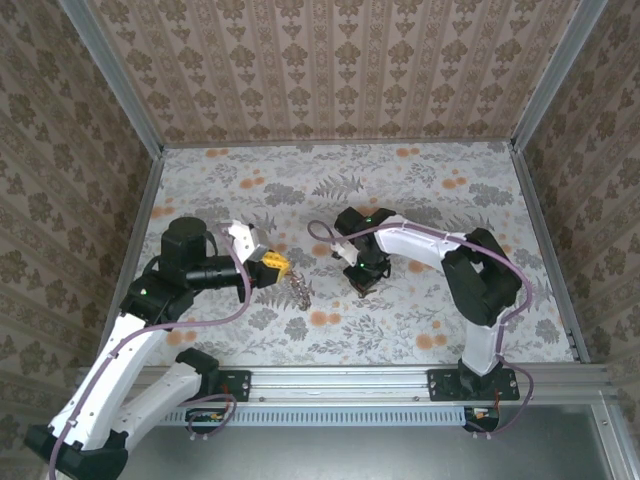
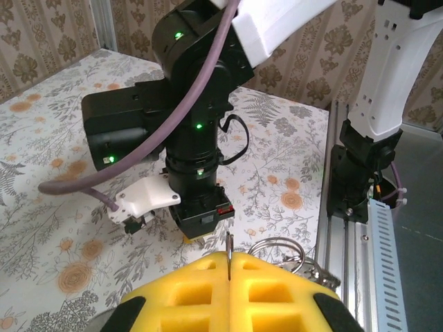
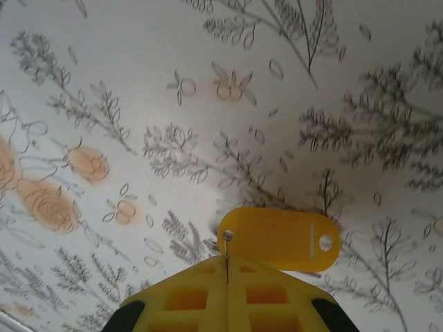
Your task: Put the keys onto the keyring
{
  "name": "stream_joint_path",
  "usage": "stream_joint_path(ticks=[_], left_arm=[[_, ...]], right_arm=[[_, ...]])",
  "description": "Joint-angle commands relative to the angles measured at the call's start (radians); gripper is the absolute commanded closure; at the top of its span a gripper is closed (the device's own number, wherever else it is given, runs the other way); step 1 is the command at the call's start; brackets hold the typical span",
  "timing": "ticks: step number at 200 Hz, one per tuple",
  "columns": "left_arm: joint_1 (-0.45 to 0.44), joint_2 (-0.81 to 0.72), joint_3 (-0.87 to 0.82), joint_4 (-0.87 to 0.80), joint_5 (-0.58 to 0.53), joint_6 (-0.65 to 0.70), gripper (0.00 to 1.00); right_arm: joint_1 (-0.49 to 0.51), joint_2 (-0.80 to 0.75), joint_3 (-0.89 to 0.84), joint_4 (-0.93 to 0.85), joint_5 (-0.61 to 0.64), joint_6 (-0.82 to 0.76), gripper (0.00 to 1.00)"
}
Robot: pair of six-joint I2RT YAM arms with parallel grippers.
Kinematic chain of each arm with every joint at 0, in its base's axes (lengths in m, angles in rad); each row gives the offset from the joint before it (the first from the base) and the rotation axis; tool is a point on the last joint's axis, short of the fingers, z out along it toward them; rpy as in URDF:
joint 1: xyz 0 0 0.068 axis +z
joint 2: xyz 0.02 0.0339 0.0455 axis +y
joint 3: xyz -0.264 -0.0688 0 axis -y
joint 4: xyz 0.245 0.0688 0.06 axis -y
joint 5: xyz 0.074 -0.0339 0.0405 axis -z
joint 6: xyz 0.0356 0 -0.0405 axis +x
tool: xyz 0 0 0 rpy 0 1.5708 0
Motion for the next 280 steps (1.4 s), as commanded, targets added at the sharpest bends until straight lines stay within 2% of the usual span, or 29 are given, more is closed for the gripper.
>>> stream_joint_path(ticks=[1,77,123,148,172,211,255,280], left_arm=[[0.016,-0.017,-0.01,0.053,0.044,-0.025,1.0],[0.033,-0.008,-0.017,0.065,0.062,-0.033,1.0],[0.07,0.012,-0.016,0.064,0.075,-0.033,1.0],[0.076,0.017,-0.018,0.068,0.077,-0.033,1.0],[0.079,0.021,-0.02,0.069,0.083,-0.033,1.0],[0.103,0.028,-0.024,0.09,0.115,-0.048,1.0],[0.117,0.029,-0.028,0.103,0.133,-0.057,1.0],[0.124,0.029,-0.028,0.111,0.14,-0.064,1.0]], right_arm=[[0.005,0.05,0.065,-0.061,0.052,-0.048,1.0],[0.012,0.191,0.196,-0.092,0.078,-0.088,0.9],[0.013,0.144,0.183,-0.054,0.053,-0.055,0.75],[-0.001,0.092,0.129,0.009,0.006,-0.014,0.7],[-0.023,-0.009,0.016,0.119,-0.034,0.041,0.69],[-0.027,-0.219,-0.273,0.493,-0.076,0.098,0.66],[-0.027,-0.303,-0.469,0.816,-0.117,0.116,0.66],[-0.027,-0.312,-0.524,0.898,-0.078,0.108,0.65]])
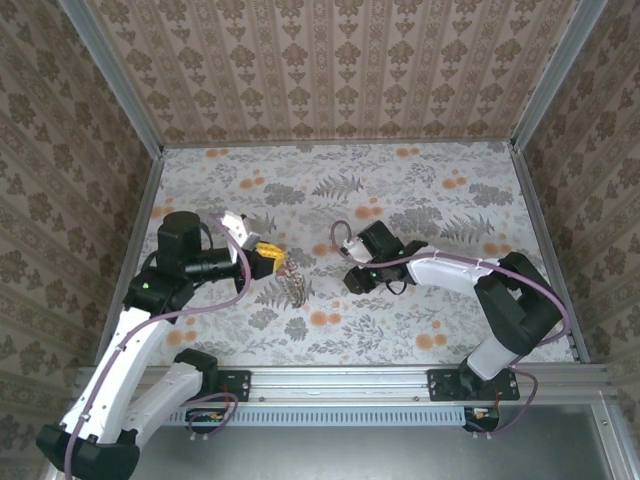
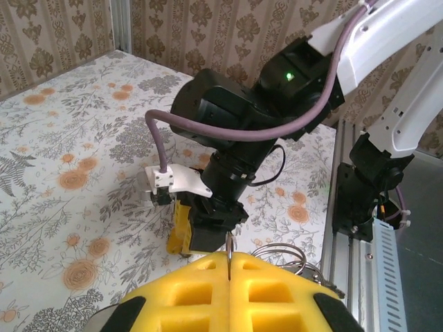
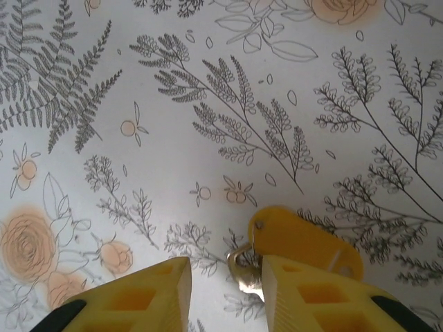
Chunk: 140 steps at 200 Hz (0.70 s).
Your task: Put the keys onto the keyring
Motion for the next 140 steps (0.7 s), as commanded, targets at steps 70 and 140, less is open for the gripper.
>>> stream_joint_path(ticks=[70,140], left_arm=[[0.055,-0.007,-0.015,0.1,0.105,-0.057,1.0],[0.056,-0.011,-0.017,0.11,0.116,-0.065,1.0]], right_arm=[[0.026,-0.122,-0.276,0.501,0.111,0.026,0.52],[0.037,-0.057,-0.399,0.79,0.126,0.038,0.55]])
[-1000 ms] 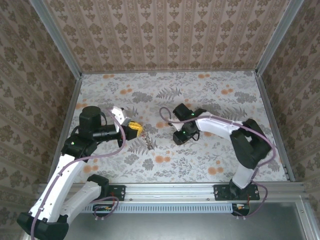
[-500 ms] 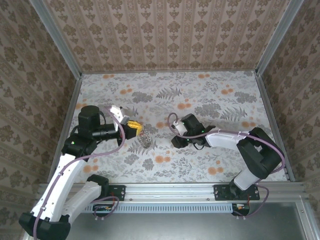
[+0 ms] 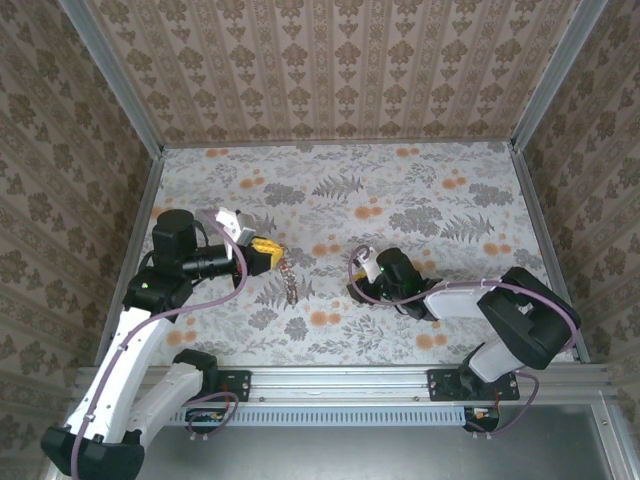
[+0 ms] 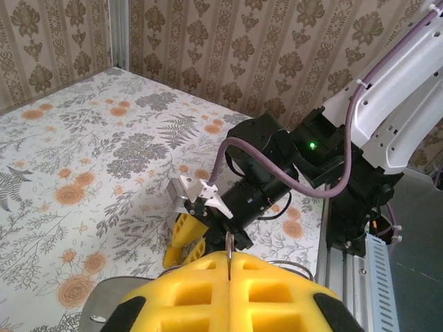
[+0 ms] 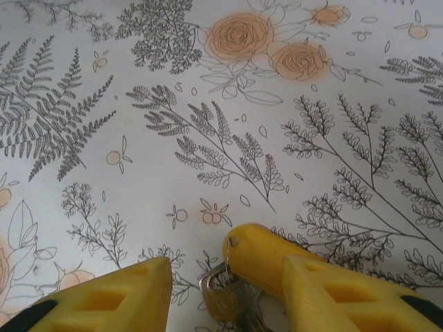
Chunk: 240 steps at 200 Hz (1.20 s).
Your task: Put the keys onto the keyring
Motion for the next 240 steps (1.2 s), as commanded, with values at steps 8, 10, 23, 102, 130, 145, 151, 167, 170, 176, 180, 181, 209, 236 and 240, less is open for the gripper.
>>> stream_joint_path(ticks=[8,10,23,102,130,145,151,167,170,176,180,181,209,236,240], left_arm=[[0.005,-0.013,-0.006,0.046,0.043,-0.019,1.0],[0.005,-0.013,-0.007,0.046,0.043,-0.019,1.0],[0.006,-0.013,-0.008,0.045,0.043,-0.021,1.0],[0.007,-0.014,-0.006,0.048,0.043,-0.025,1.0],[0.008,-0.014,-0.006,0.047,0.042,-0.024,1.0],[0.009,-0.015,-0.005,0.047,0.042,-0.024,1.0],[0.01,-0.015,-0.005,0.047,0.04,-0.024,1.0],[0.01,-0.015,-0.006,0.047,0.041,-0.024,1.0],[0.009,-0.015,-0.005,0.048,0.04,-0.024,1.0],[0.01,-0.014,-0.006,0.049,0.04,-0.024,1.0],[0.011,-0.014,-0.006,0.05,0.041,-0.024,1.0],[0.011,-0.014,-0.006,0.049,0.041,-0.024,1.0],[0.013,-0.016,-0.006,0.05,0.04,-0.025,1.0],[0.014,-0.016,-0.006,0.052,0.041,-0.027,1.0],[0.014,-0.016,-0.005,0.052,0.04,-0.028,1.0]], right_arm=[[0.007,0.035,-0.024,0.159,0.018,0.01,0.56],[0.008,0.037,-0.025,0.162,0.017,0.008,0.57],[0.008,0.049,-0.017,0.162,0.007,0.0,0.6],[0.013,0.037,-0.033,0.114,-0.004,-0.008,0.64],[0.013,0.049,-0.034,0.11,0.0,-0.014,0.64],[0.013,0.064,-0.032,0.111,-0.002,-0.016,0.65],[0.014,0.072,-0.031,0.113,-0.002,-0.016,0.66],[0.014,0.085,-0.031,0.114,-0.002,-0.017,0.71],[0.014,0.088,-0.029,0.114,-0.002,-0.019,0.71],[0.014,0.093,-0.027,0.113,-0.002,-0.02,0.72],[0.014,0.095,-0.025,0.112,-0.002,-0.023,0.72],[0.014,0.096,-0.025,0.112,-0.002,-0.023,0.72],[0.014,0.109,-0.011,0.108,-0.004,-0.034,0.76],[0.016,0.093,-0.012,0.092,-0.014,-0.034,0.89],[0.016,0.083,-0.014,0.086,-0.014,-0.034,0.91]])
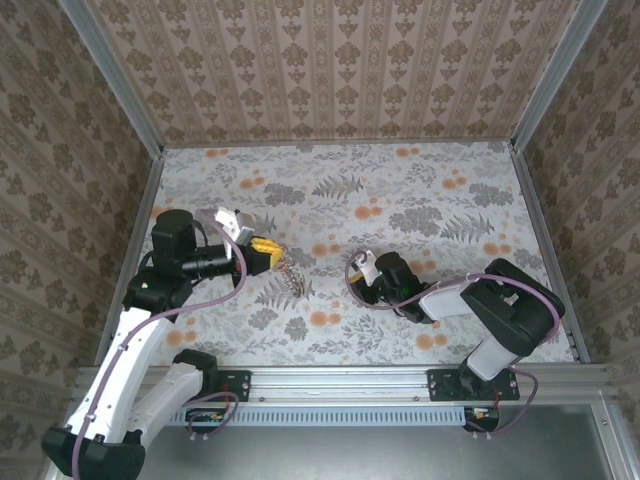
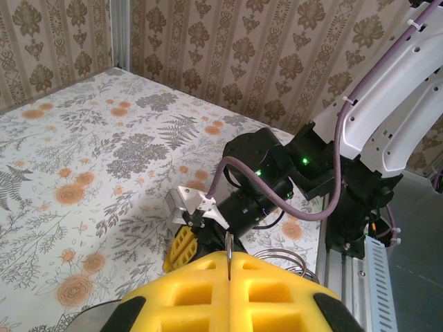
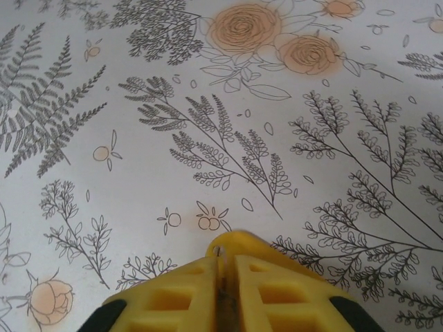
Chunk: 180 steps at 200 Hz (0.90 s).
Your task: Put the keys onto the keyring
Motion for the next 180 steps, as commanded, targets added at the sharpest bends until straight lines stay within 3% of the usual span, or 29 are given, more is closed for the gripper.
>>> stream_joint_path(ticks=[1,25,46,77,98,124,180], left_arm=[[0.008,-0.016,-0.002,0.045,0.033,-0.018,1.0],[0.008,-0.015,-0.001,0.046,0.031,-0.019,1.0],[0.009,-0.016,0.0,0.045,0.03,-0.019,1.0],[0.008,-0.023,0.005,0.044,0.03,-0.019,1.0],[0.009,-0.033,0.002,0.05,0.036,-0.025,1.0],[0.01,-0.056,0.001,0.049,0.032,-0.025,1.0],[0.014,-0.114,-0.007,0.077,0.042,-0.049,1.0]], right_arm=[[0.008,-0.008,0.009,-0.04,-0.017,-0.011,0.92],[0.014,-0.106,0.007,-0.115,-0.016,-0.013,1.0],[0.018,-0.232,0.026,-0.238,-0.004,-0.009,1.0],[0.046,-0.323,0.24,-0.734,0.11,-0.003,1.0],[0.052,-0.294,0.425,-1.02,0.085,0.01,1.0],[0.055,-0.124,0.704,-1.422,0.101,0.043,1.0],[0.069,0.11,0.947,-1.793,0.015,-0.013,1.0]])
